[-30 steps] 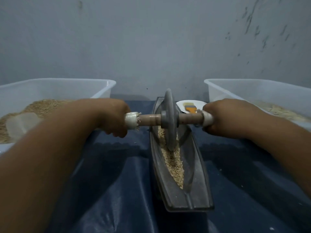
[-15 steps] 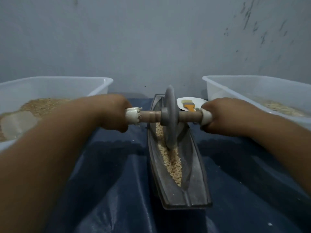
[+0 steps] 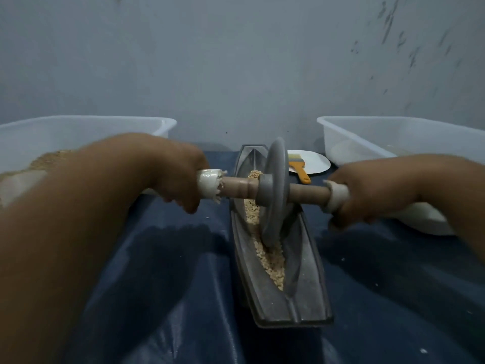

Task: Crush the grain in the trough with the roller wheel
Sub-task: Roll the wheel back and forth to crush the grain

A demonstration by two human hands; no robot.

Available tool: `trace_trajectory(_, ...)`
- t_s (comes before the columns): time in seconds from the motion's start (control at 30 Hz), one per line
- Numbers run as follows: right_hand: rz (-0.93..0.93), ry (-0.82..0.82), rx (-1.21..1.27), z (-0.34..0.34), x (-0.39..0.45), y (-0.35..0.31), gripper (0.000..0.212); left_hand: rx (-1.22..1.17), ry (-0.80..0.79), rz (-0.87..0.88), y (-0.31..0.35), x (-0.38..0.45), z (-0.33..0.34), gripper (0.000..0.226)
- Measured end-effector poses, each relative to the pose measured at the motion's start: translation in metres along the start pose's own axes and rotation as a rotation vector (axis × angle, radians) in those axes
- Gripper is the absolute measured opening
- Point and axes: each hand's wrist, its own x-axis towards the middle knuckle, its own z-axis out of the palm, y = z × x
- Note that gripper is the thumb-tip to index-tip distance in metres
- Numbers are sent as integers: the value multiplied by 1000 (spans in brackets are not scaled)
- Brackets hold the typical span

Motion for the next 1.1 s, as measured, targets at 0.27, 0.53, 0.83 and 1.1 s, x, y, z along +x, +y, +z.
trace_trajectory(0.27, 18, 821, -244, 35, 45, 14, 9, 26, 614, -121, 1, 32, 34, 13)
trace_trajectory(0.53, 12, 86, -19, 5, 15, 16, 24, -11, 18, 26, -2, 10, 0, 24)
trace_trajectory(0.83, 38, 752, -155, 31, 66, 5, 13, 99, 780, -47, 2, 44, 37, 18)
trace_trajectory(1.1, -27, 696, -295, 33, 25, -1, 28, 24, 549, -23, 2, 22, 39, 17)
